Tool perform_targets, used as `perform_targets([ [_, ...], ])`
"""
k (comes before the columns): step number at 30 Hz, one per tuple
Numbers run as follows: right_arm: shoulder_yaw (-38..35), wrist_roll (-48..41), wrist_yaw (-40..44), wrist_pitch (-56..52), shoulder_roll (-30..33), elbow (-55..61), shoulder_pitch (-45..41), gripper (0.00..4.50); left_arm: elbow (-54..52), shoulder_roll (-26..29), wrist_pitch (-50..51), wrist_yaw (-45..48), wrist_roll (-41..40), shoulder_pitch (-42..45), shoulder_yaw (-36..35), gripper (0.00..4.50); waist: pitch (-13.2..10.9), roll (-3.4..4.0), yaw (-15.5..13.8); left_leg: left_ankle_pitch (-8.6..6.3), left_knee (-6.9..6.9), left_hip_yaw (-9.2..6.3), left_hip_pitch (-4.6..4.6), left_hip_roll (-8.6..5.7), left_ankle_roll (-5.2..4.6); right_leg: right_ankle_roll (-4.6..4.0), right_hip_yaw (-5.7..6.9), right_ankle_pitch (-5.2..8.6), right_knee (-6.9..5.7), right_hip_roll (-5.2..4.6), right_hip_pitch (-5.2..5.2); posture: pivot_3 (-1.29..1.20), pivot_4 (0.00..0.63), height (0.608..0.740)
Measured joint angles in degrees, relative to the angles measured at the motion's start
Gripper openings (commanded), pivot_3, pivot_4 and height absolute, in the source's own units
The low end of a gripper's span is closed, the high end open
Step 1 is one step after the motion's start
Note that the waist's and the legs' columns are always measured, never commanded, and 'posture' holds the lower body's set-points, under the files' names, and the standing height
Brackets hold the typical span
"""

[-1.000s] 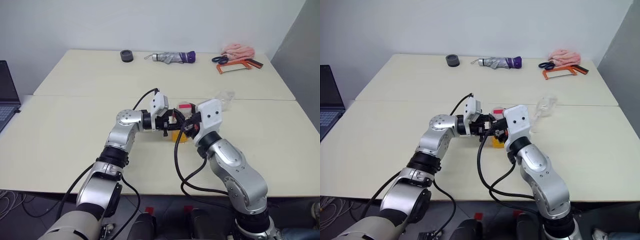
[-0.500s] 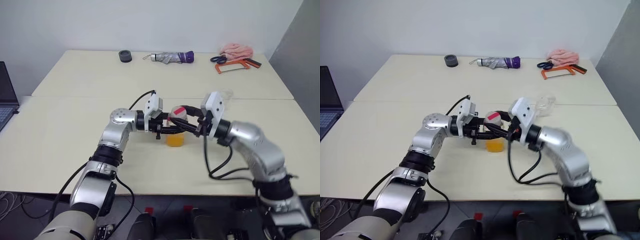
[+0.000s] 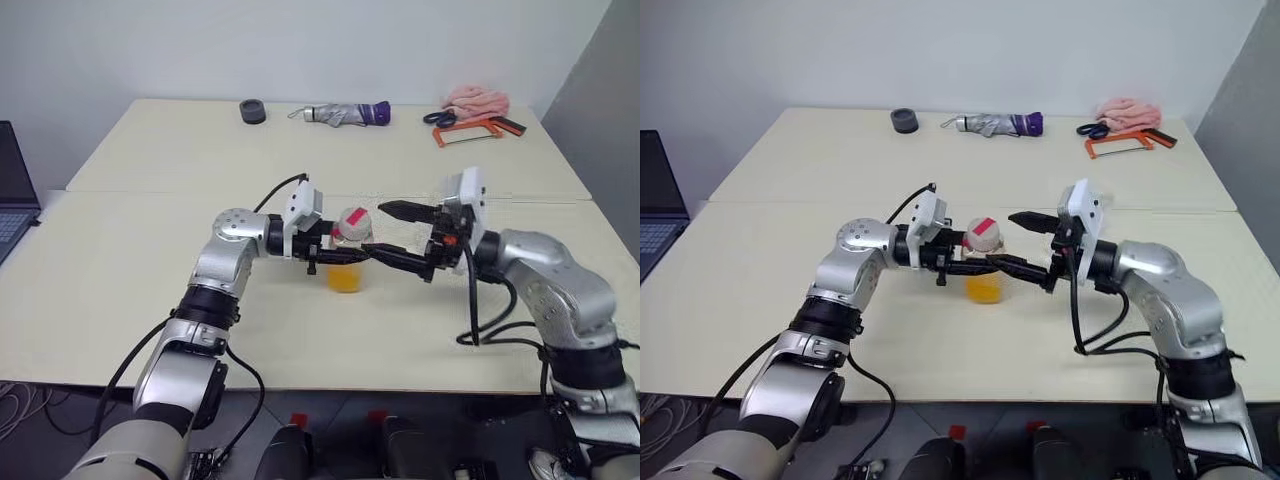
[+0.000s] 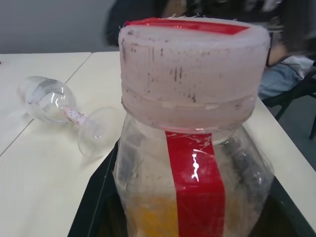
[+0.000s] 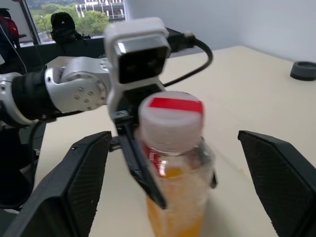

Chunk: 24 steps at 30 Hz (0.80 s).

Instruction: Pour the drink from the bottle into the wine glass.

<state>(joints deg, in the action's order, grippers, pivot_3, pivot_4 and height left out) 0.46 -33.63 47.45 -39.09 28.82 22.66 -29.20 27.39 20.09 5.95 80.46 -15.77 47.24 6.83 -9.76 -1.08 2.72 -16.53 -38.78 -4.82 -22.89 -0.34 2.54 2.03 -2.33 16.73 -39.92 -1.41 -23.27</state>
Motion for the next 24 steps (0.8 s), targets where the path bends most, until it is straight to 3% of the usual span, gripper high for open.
perform_targets([
  [4, 1.47, 1.60, -7.31, -0.41, -3.05, 6.94, 1.55, 4.29, -0.02, -0.06, -0.09, -0.30, 0.01, -0.17, -0.03, 1.77, 0.00, 0.00, 0.15, 0.00, -0.01, 0.03, 0.04, -0.03, 0.00, 0.00, -0.01, 0.00, -0.03, 0.12, 0.00, 0.00, 0.150, 0.740],
  [8, 7.76, 10.18, -14.09, 3.19, -6.02, 6.87, 0.29, 4.29, 0.12, -0.19, -0.47, -1.04, 0.06, -0.23, -0.02, 1.77, 0.00, 0.00, 0.24, 0.01, -0.02, 0.04, 0.06, -0.06, 0.01, 0.00, -0.01, 0.00, -0.04, 0.15, 0.00, 0.00, 0.150, 0.740],
  [14, 9.85, 16.69, -16.85, 7.44, -6.73, 2.56, -0.79, 4.29, 0.35, -0.29, -1.45, -1.12, 0.09, -0.23, 0.00, 1.77, 0.00, 0.00, 0.18, 0.01, -0.02, 0.04, 0.04, -0.05, 0.02, 0.00, -0.02, 0.00, -0.03, 0.08, 0.00, 0.00, 0.150, 0.740],
  [24, 7.78, 15.79, -17.27, 8.04, -5.38, 2.66, 1.22, 4.29, 1.54, -1.17, -1.54, -2.48, 0.31, -0.18, 0.08, 1.77, 0.00, 0.00, 0.18, 0.00, -0.02, 0.05, 0.04, -0.06, 0.01, 0.00, -0.02, 0.00, -0.04, 0.08, 0.00, 0.00, 0.150, 0.740],
])
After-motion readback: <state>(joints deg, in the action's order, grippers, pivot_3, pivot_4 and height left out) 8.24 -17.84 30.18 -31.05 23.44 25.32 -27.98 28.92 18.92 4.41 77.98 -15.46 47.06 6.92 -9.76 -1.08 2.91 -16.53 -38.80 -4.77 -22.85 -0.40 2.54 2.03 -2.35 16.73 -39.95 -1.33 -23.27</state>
